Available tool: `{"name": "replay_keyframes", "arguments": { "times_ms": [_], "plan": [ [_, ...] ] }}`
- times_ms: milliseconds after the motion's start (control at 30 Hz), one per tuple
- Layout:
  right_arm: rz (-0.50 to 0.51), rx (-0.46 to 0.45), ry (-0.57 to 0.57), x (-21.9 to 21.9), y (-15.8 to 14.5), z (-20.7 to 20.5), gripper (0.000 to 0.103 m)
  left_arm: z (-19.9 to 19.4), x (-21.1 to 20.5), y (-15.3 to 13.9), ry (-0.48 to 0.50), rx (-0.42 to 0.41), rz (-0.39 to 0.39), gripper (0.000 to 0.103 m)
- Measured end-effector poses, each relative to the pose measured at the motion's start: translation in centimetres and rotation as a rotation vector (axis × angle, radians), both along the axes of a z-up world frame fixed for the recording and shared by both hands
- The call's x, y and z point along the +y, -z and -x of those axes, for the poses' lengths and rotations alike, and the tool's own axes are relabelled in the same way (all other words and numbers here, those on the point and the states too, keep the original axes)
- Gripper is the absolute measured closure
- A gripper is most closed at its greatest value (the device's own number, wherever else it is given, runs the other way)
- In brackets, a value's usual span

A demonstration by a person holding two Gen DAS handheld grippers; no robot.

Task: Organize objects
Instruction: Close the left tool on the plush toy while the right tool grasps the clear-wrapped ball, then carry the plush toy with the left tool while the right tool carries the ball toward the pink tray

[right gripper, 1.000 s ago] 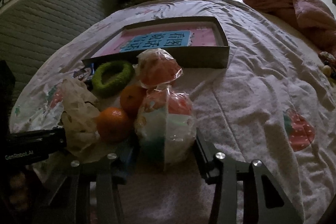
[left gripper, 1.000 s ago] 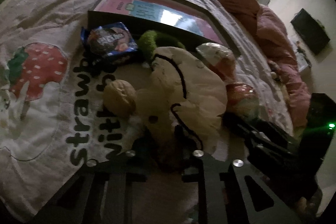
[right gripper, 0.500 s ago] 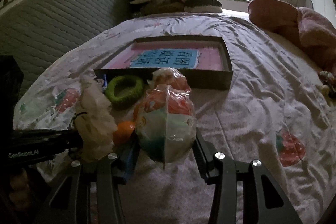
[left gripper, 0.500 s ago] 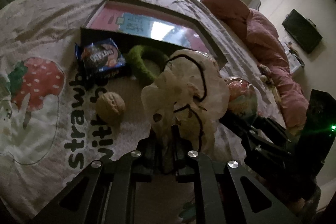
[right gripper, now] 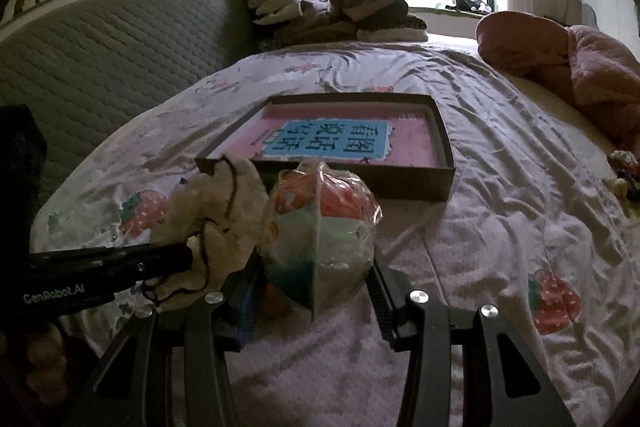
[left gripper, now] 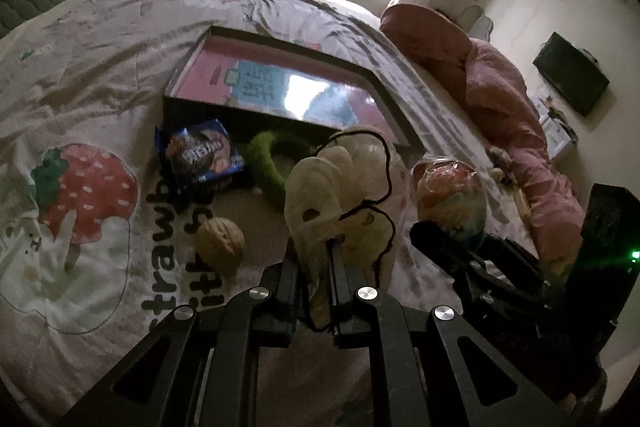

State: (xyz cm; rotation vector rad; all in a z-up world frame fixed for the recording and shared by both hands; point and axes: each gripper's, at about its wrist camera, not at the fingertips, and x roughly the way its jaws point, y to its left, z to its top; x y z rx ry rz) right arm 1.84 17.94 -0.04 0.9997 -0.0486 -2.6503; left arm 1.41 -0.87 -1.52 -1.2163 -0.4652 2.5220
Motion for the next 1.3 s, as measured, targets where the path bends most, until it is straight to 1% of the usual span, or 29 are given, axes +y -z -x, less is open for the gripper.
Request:
{"name": "replay_keyframes", "arguments": {
  "times_ms": [167, 400, 633, 900, 1033, 1167, 1300],
  "plan": [
    [0.01, 0.02, 0.024, 0.1, -0.7, 0.6, 0.055, 0.1, 0.1, -0.6, -0.003, 0.012, -0.009, 0.092],
    [0.01, 0.034, 0.031, -0.2, -1.0, 1.0, 0.055, 0.3, -0.4, -1.8, -0.029, 0.055, -0.015, 0.092],
    [0.002, 0.07, 0.041, -0.2, -1.7, 1.3, 0.055, 0.9, -0.4, -2.8, -0.052, 0.088, -0.011, 0.092],
    [-0.007, 0.095, 0.062, 0.3, -2.4, 1.8, 0.055, 1.7, 0.0, -3.5, -0.064, 0.125, 0.032, 0.092],
    [-0.02, 0.106, 0.075, 0.6, -2.6, 2.1, 0.055, 2.3, -0.5, -3.8, -0.088, 0.146, 0.047, 0.092],
    [-0.044, 0.138, 0.09, 0.9, -3.4, 2.6, 0.055, 2.9, -1.5, -4.1, -0.113, 0.161, 0.058, 0.092],
    [-0.046, 0.141, 0.11, 1.2, -3.9, 3.7, 0.055, 3.6, -2.1, -4.5, -0.136, 0.184, 0.066, 0.092]
  ]
}}
